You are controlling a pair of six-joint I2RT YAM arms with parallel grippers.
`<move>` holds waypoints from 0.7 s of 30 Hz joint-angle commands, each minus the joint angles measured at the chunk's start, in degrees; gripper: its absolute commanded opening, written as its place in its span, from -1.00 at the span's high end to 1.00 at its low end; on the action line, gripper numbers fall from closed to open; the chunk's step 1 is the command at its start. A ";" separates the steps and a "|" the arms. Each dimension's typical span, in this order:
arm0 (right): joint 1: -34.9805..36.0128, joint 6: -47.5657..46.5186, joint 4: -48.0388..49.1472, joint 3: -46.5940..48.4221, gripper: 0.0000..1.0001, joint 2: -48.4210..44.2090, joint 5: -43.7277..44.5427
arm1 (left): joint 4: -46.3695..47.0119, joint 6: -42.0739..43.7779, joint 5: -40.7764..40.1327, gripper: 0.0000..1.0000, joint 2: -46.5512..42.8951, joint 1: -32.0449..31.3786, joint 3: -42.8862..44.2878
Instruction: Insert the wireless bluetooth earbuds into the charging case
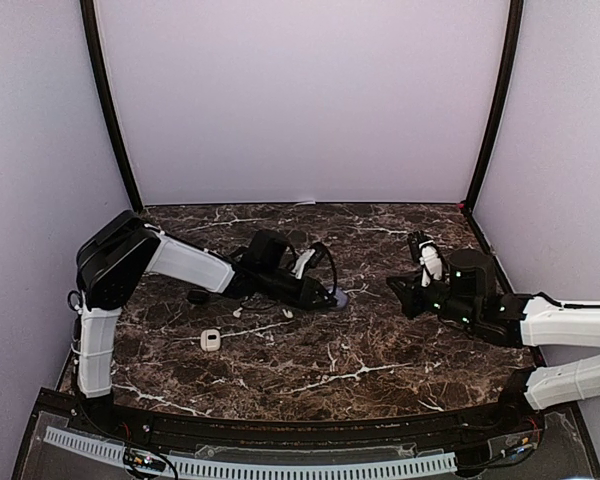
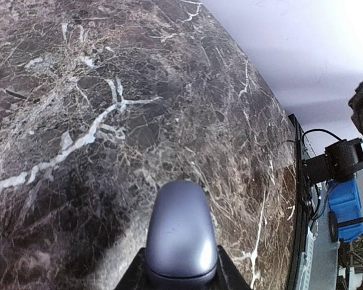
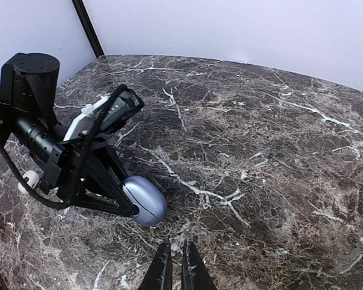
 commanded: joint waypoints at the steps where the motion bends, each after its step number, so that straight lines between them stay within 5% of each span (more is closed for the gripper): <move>1: -0.77 1.01 1.73 -0.74 0.84 -0.76 0.73 | -9.09 -3.44 0.31 0.66 2.61 -1.01 5.85; 10: -1.38 0.79 1.81 -0.61 0.85 -1.87 -0.29 | -15.30 -7.87 3.10 0.50 9.12 -1.52 15.41; 21: -1.73 0.25 1.25 0.61 0.84 -1.76 -1.98 | -27.37 -3.18 -6.34 -0.73 5.92 -1.59 16.82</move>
